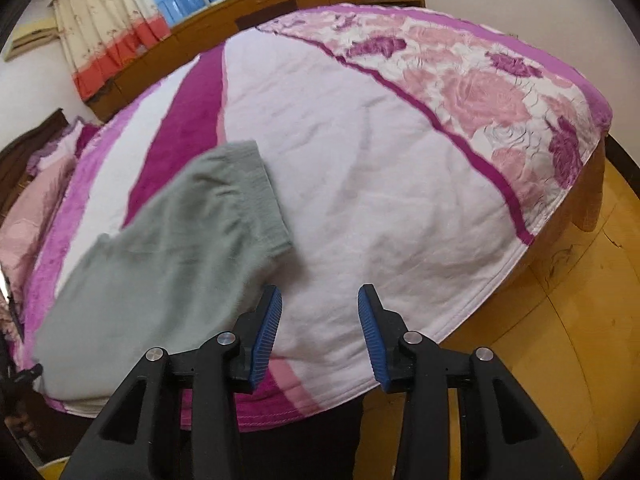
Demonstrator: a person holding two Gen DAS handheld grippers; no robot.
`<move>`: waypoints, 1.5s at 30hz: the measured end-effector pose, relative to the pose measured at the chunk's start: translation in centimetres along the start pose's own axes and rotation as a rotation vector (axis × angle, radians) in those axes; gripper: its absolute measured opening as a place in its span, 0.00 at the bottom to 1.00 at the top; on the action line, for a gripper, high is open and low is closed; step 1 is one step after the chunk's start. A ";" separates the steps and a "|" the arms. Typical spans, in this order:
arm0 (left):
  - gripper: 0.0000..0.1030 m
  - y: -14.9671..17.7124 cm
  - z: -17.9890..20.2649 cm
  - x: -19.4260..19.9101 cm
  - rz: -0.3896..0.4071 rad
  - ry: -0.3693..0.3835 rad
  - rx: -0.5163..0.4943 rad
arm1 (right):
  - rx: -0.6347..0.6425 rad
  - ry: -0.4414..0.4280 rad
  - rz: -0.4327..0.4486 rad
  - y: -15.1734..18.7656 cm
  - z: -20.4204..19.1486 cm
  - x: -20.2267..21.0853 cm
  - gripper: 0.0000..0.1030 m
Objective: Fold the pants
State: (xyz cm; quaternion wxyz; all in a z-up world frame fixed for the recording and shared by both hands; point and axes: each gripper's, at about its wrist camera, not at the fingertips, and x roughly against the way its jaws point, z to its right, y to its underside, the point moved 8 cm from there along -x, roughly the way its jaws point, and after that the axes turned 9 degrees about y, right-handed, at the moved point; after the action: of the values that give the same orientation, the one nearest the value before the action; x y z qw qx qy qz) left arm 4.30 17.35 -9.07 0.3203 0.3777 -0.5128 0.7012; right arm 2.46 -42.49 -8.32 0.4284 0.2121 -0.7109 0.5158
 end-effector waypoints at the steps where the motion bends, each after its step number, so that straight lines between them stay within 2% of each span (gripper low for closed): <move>1: 0.13 0.0 0.0 0.0 -0.002 -0.002 -0.001 | 0.016 0.008 -0.009 0.2 -0.2 -0.6 0.32; 3: 0.13 0.1 0.0 -0.1 -0.003 -0.003 0.000 | 0.050 0.019 -0.022 0.6 -0.6 -1.3 0.32; 5: 0.13 0.2 0.0 -0.1 -0.004 -0.005 -0.003 | 0.057 -0.008 -0.019 0.6 -1.3 -1.3 0.32; 9: 0.13 0.1 0.0 -0.2 -0.002 -0.003 -0.001 | 0.002 -0.114 0.020 -0.1 -2.2 0.0 0.32; 12: 0.13 0.2 0.0 -0.2 -0.002 -0.003 -0.001 | -0.040 -0.166 0.014 -0.1 -2.2 0.2 0.32; 18: 0.13 0.3 -0.1 -0.3 -0.002 -0.003 0.000 | -0.103 -0.226 -0.017 -0.1 -2.7 -0.5 0.32; 25: 0.13 0.3 -0.1 -0.4 -0.001 -0.002 0.001 | -0.076 -0.180 -0.016 -1.0 -3.5 -2.3 0.32; 29: 0.13 0.4 -0.1 -0.5 -0.001 0.000 -0.002 | -0.088 -0.205 0.001 -1.3 -3.9 -3.4 0.32; 34: 0.13 0.4 0.0 -0.6 -0.001 -0.005 -0.012 | -0.080 -0.252 0.003 -1.0 -3.5 -2.6 0.32; 39: 0.13 0.4 0.0 -0.6 0.000 -0.014 -0.018 | 0.051 -0.128 -0.005 0.1 -2.2 -2.8 0.23; 42: 0.14 0.4 0.1 -0.6 0.000 -0.023 -0.023 | 0.031 -0.146 -0.012 -0.6 -2.5 -3.3 0.23; 45: 0.14 0.4 0.1 -0.6 -0.001 -0.024 -0.024 | -0.029 -0.200 -0.007 -1.6 -2.8 -3.6 0.23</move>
State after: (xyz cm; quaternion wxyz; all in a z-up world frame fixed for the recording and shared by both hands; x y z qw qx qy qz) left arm 4.29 17.11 -9.76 0.3192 0.3825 -0.5248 0.6902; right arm 6.66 -41.00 -10.11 0.3600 0.2588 -0.7568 0.4803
